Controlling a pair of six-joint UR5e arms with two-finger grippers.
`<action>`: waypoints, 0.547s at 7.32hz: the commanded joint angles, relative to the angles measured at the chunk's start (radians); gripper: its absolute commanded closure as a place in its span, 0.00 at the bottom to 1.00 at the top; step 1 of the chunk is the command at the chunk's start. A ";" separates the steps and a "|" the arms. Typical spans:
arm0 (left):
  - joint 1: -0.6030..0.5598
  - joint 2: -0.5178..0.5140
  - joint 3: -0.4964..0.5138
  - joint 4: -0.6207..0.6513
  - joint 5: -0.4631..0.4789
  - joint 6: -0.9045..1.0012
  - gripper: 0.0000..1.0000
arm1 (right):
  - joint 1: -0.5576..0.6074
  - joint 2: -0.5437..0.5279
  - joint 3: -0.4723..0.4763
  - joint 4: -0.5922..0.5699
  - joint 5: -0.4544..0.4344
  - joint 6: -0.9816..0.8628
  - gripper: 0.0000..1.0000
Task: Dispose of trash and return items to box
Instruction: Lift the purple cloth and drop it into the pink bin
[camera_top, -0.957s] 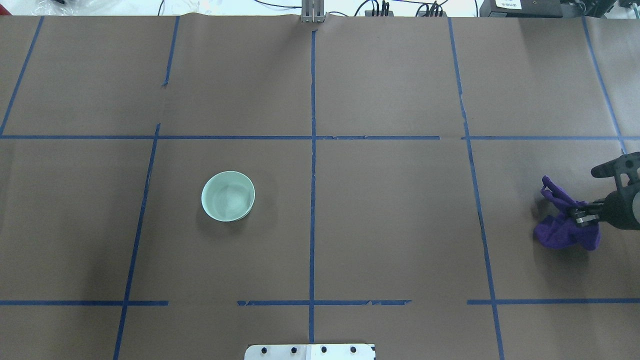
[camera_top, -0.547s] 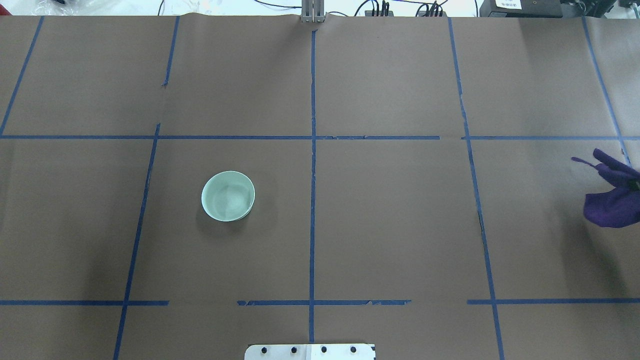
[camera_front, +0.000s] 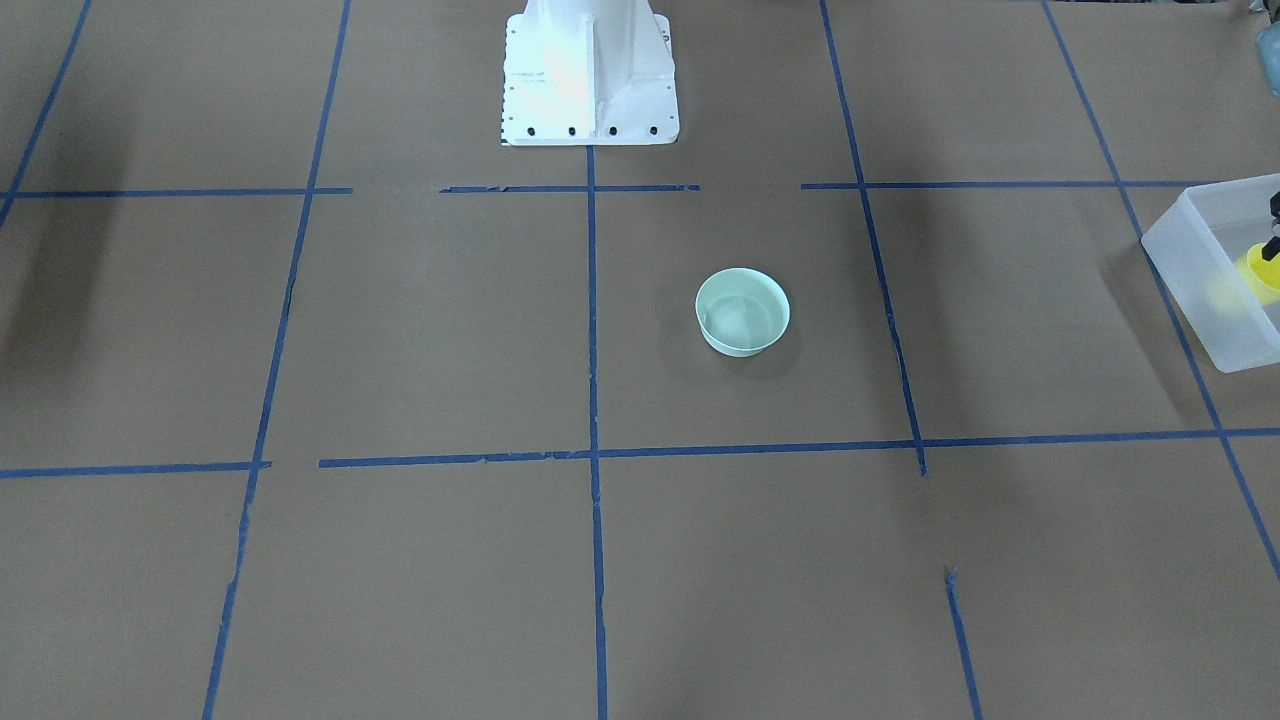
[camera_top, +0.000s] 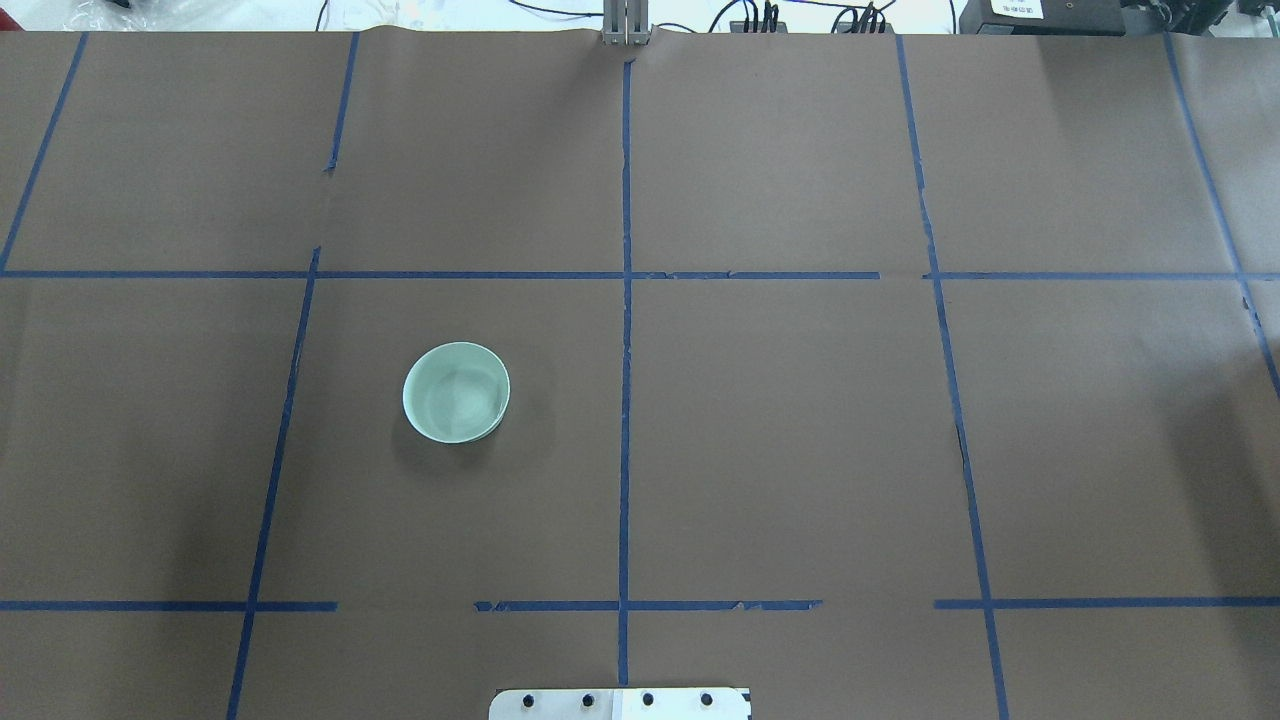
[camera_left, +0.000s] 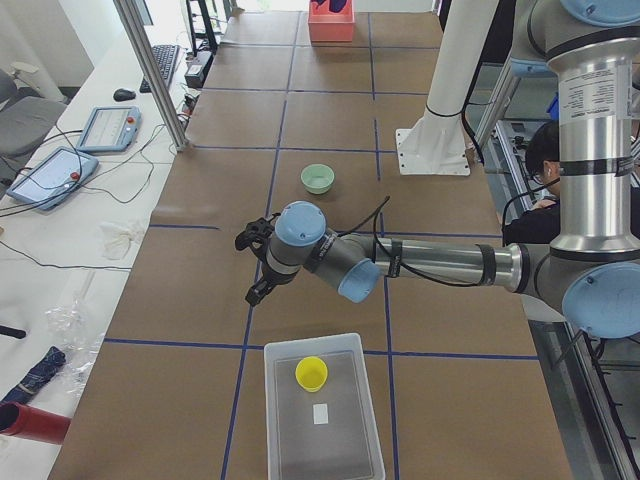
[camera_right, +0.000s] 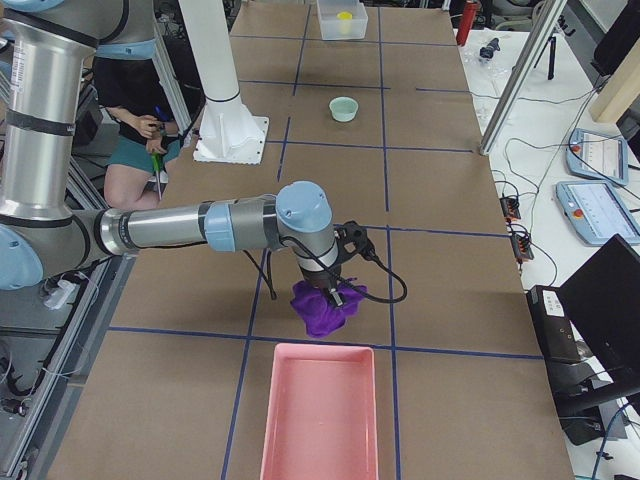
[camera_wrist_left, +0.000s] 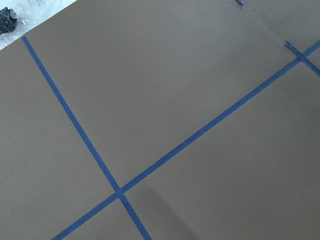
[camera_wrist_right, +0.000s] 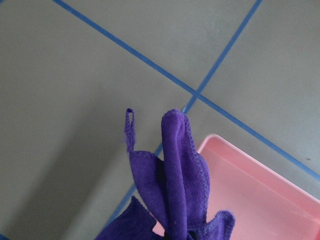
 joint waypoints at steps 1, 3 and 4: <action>0.000 0.000 -0.002 -0.005 -0.002 -0.032 0.00 | 0.052 0.046 -0.158 -0.038 -0.083 -0.286 1.00; 0.000 0.000 -0.020 -0.005 0.002 -0.055 0.00 | 0.050 0.131 -0.338 0.064 -0.092 -0.292 1.00; 0.000 0.000 -0.023 -0.005 0.003 -0.055 0.00 | 0.049 0.134 -0.442 0.196 -0.082 -0.273 0.41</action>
